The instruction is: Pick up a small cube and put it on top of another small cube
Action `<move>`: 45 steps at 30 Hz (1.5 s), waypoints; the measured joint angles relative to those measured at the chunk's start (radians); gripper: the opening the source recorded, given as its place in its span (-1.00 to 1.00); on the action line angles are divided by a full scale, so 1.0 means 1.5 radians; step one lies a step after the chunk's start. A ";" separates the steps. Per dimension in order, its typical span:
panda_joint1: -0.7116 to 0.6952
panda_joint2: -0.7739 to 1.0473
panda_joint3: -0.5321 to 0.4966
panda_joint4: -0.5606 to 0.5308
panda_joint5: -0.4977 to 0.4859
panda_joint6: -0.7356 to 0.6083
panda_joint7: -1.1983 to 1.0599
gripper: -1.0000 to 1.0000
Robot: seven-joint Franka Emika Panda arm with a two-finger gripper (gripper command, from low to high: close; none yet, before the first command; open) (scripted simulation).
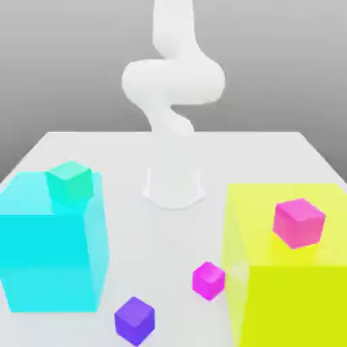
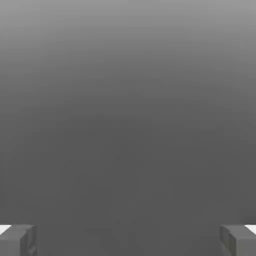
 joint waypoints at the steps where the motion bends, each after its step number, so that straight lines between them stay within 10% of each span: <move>1: 0.011 0.026 -0.013 -0.005 0.000 0.011 -0.028 0.00; 17: 0.104 0.415 -0.155 -0.086 0.080 0.174 -0.494 0.00; 30: 0.025 0.727 -0.092 -0.109 0.152 0.343 -0.774 0.00; 31: 0.014 0.745 -0.079 -0.105 0.157 0.358 -0.778 -1.00; 45: 0.046 0.594 -0.134 -0.126 0.078 0.229 -0.708 -1.00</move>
